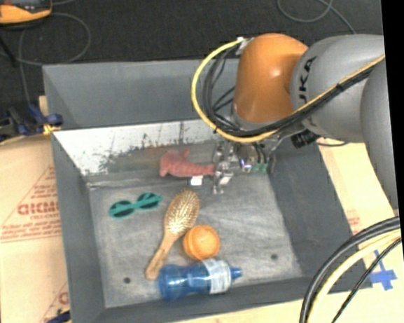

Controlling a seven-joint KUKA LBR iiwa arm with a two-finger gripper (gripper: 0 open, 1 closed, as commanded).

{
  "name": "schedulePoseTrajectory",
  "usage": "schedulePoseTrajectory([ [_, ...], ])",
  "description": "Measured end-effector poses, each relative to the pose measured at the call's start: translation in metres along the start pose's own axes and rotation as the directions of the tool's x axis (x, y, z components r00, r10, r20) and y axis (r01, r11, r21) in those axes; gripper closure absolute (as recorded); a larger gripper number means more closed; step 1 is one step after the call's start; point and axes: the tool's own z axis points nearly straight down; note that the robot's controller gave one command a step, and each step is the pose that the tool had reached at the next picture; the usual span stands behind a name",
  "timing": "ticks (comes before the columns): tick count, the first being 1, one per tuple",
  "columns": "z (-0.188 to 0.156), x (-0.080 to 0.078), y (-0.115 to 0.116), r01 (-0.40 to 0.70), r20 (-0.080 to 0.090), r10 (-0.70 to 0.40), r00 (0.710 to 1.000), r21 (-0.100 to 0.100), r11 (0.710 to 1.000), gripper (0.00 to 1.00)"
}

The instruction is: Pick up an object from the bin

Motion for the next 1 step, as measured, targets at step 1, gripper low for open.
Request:
schedulePoseTrajectory([
  [1, -0.0521, 0.0002, 0.0074, -0.007, -0.006, 0.007, 1.000, -0.003, 1.000, 1.00],
])
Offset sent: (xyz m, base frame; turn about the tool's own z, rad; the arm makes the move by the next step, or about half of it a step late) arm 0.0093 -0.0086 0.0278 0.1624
